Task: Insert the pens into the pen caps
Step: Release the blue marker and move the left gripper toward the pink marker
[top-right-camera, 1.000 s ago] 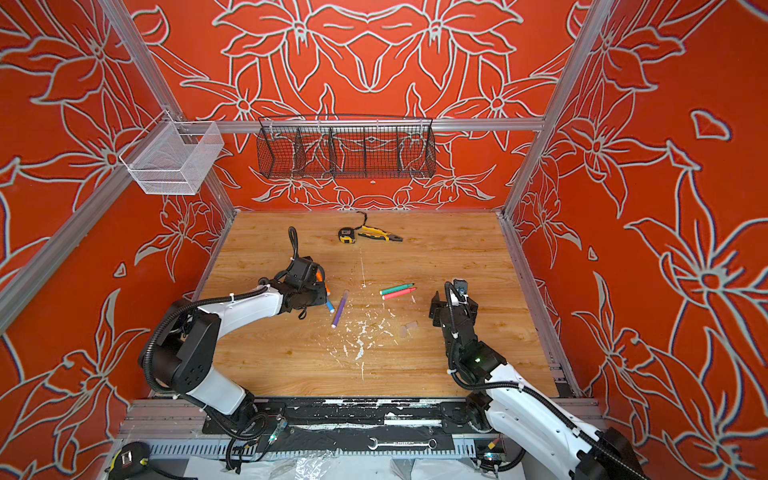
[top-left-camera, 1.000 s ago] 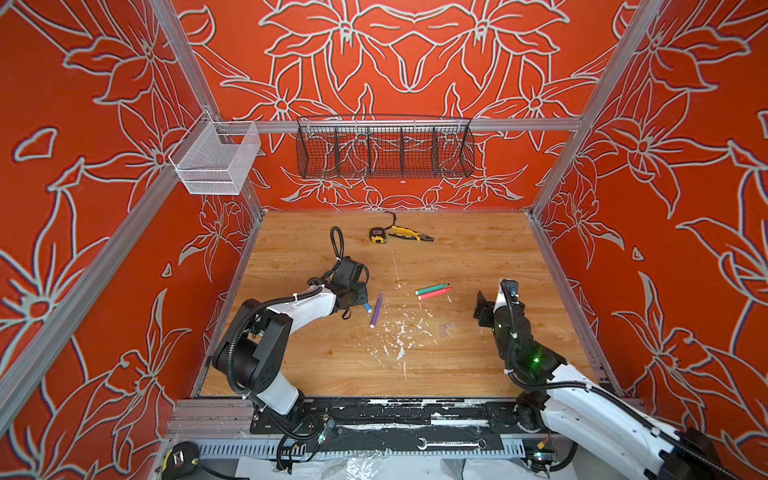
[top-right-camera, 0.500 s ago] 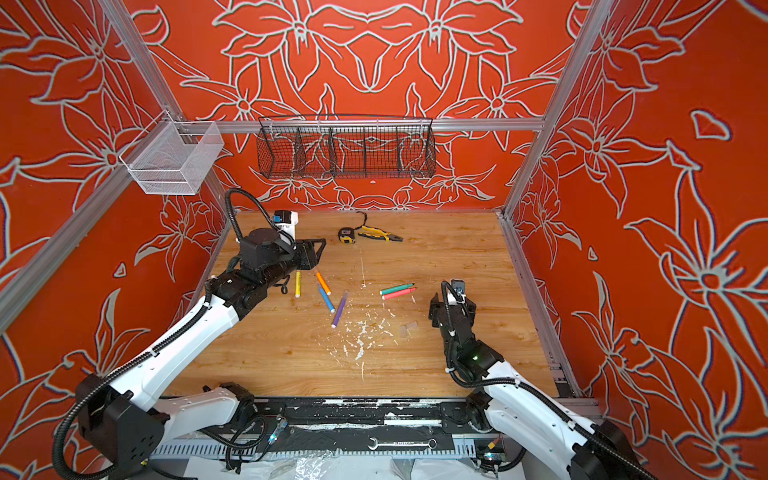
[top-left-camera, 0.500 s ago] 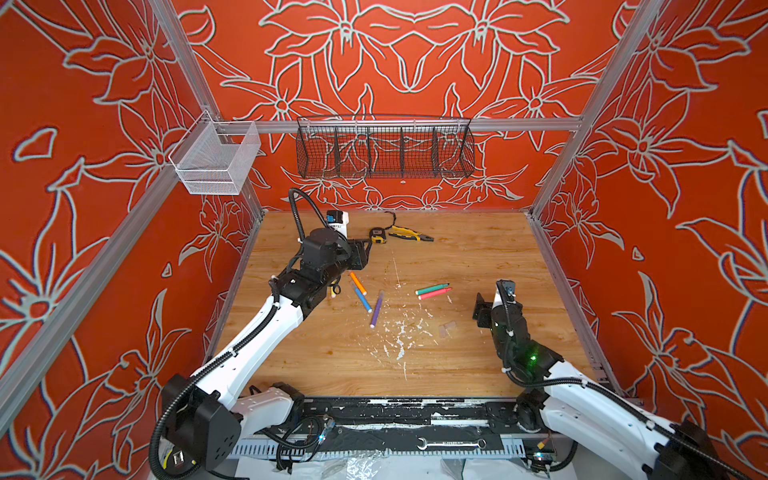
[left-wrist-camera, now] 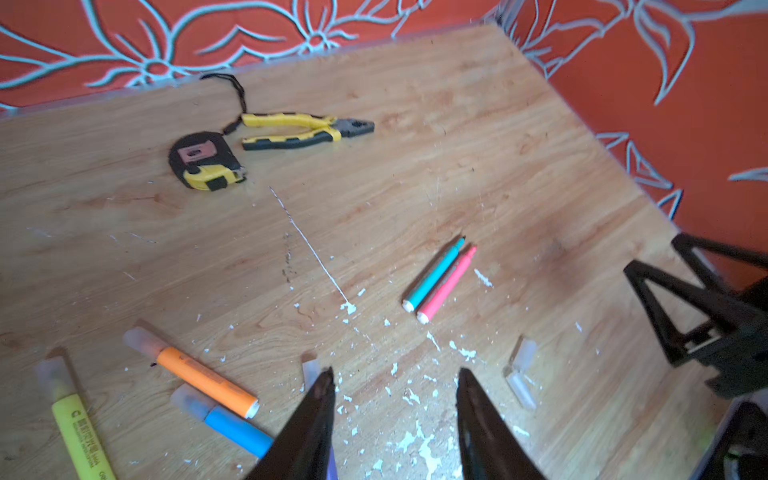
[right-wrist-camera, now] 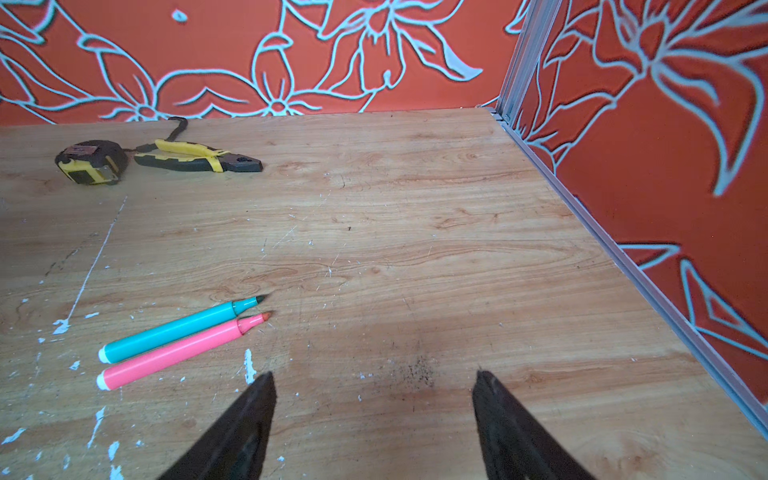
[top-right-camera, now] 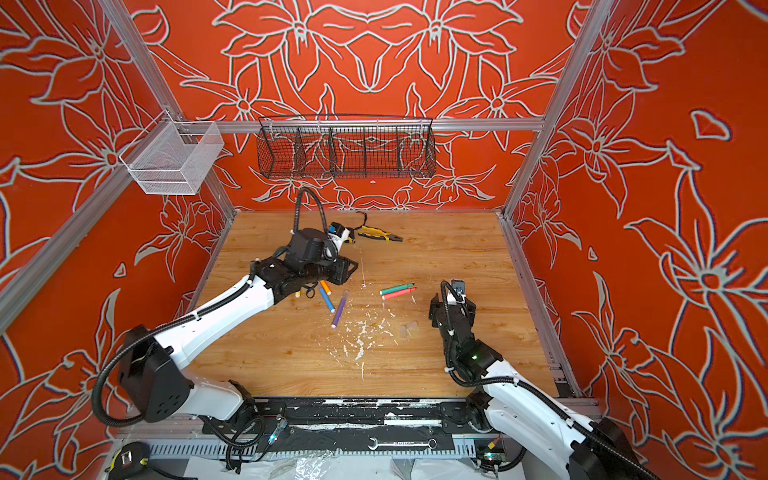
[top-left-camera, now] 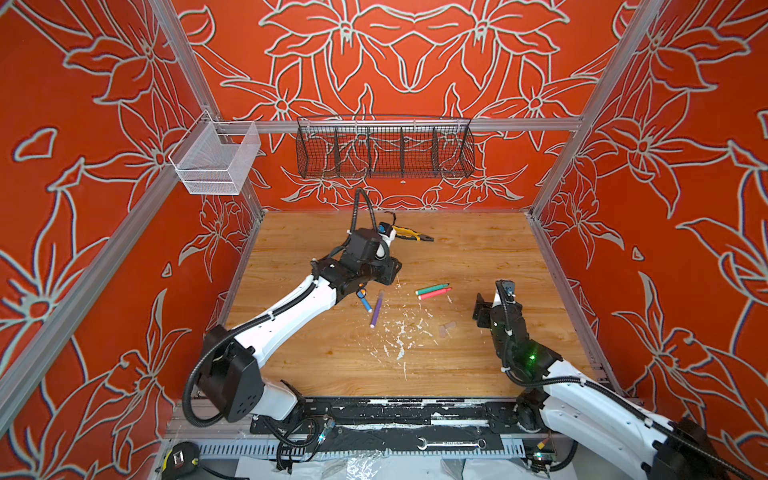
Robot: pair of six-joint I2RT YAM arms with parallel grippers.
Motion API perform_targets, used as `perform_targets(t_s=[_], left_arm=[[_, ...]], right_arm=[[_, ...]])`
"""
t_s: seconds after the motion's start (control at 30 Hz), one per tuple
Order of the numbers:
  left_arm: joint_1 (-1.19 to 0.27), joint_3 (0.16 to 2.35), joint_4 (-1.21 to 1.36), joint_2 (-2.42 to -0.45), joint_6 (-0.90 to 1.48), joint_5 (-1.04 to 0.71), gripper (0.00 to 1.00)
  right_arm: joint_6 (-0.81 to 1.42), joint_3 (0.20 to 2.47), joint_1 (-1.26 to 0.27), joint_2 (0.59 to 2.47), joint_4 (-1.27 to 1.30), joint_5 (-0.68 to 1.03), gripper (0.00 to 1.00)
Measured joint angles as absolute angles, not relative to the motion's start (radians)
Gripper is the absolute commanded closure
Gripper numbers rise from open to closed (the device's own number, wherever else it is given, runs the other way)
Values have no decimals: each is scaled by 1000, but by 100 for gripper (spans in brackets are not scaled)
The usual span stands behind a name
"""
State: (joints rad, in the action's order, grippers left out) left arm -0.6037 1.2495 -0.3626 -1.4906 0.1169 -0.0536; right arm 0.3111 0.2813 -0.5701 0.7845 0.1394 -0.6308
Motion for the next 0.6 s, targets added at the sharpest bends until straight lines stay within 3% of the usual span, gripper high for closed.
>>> perform_targets(t_s=[0.27, 0.6], left_arm=[[-754, 1401, -466, -1725, -16, 22, 60], [-759, 1499, -481, -1888, -55, 23, 58]], right_arm=[[315, 281, -570, 785, 139, -631, 24], [315, 281, -570, 784, 139, -631, 24]])
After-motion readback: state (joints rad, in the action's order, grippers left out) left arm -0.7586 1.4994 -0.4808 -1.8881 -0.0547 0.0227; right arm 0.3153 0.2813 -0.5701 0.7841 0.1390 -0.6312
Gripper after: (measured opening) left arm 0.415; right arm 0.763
